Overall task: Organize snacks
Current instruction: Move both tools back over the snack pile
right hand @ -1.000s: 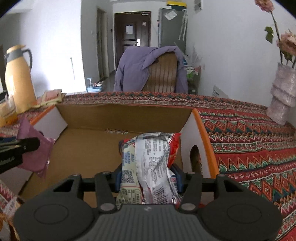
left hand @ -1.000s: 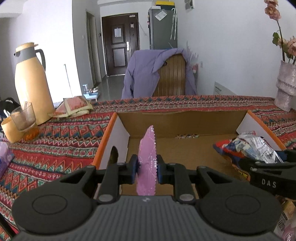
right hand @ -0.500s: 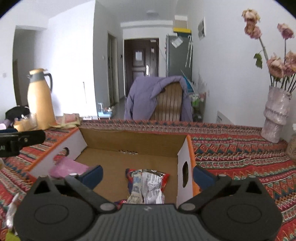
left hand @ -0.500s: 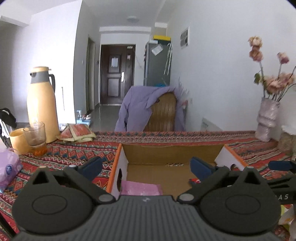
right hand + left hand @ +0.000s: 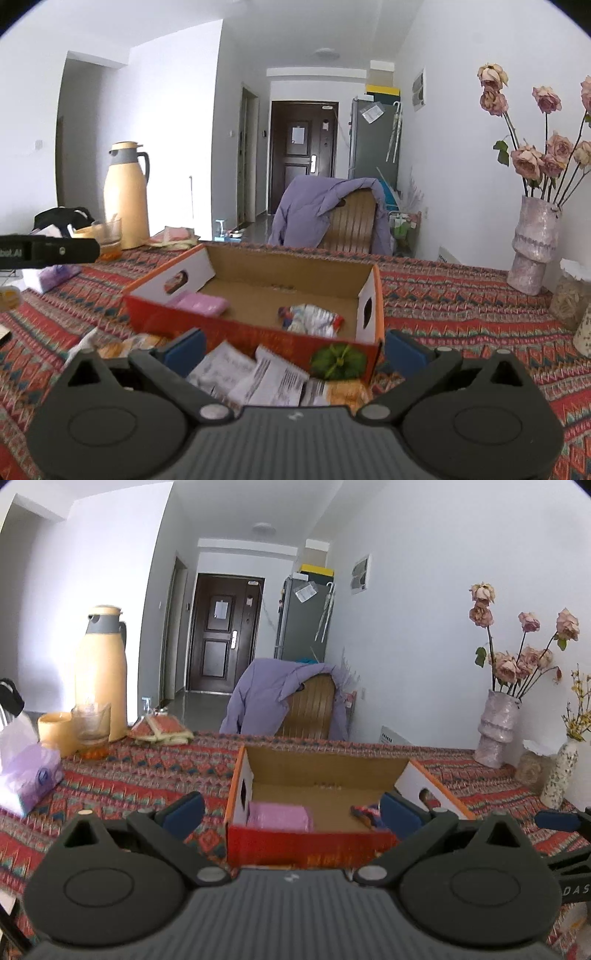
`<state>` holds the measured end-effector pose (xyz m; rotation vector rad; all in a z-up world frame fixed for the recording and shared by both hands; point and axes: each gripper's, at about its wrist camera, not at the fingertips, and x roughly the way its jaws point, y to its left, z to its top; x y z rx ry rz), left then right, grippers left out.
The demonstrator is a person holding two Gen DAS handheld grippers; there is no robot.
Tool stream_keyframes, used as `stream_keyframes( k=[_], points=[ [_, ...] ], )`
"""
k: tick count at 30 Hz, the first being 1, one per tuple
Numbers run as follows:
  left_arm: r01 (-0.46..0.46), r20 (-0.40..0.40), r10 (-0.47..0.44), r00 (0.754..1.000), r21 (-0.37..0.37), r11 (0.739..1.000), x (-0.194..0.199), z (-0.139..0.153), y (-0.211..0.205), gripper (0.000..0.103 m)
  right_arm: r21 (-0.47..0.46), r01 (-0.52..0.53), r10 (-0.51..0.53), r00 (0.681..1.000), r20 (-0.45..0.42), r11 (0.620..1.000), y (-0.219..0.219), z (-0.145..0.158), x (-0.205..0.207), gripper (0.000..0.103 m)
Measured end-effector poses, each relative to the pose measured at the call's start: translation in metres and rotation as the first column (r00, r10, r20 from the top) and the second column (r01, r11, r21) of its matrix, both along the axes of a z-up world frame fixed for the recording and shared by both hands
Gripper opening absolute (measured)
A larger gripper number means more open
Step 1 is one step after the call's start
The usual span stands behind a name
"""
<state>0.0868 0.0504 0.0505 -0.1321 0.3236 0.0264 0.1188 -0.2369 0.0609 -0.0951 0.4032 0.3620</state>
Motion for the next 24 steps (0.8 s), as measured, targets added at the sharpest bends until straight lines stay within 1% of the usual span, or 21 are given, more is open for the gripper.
stream_keyframes(
  k=[6,8,12,18,21,24],
  points=[
    [0.002,-0.035,-0.002,0.999,0.0,1.0,-0.03,-0.021,0.005,0.103,0.015,-0.006,0.007,0.999,-0.039,1.0,-0.005,-0.017,-0.027,0.103],
    [0.003,-0.058,-0.003,0.998,-0.01,1.0,-0.038,-0.028,0.008,0.103,0.007,-0.001,0.001,0.999,-0.052,1.0,-0.005,-0.024,-0.032,0.103],
    [-0.009,-0.081,0.007,0.997,-0.024,1.0,-0.053,-0.038,0.014,0.103,0.005,0.012,-0.012,0.996,-0.085,1.0,-0.009,-0.038,-0.044,0.103],
    [-0.011,-0.087,0.007,0.996,-0.043,0.999,-0.07,-0.042,0.012,0.103,0.006,0.018,-0.018,0.992,-0.127,1.0,-0.013,-0.049,-0.054,0.103],
    [0.016,-0.091,-0.02,0.996,-0.051,0.999,-0.074,-0.043,0.007,0.103,0.017,0.016,-0.014,0.991,-0.132,1.0,-0.011,-0.051,-0.058,0.103],
    [0.042,-0.088,-0.045,0.995,-0.036,0.998,-0.076,-0.042,0.0,0.103,0.026,0.008,-0.004,0.991,-0.135,1.0,-0.008,-0.05,-0.06,0.103]
  ],
)
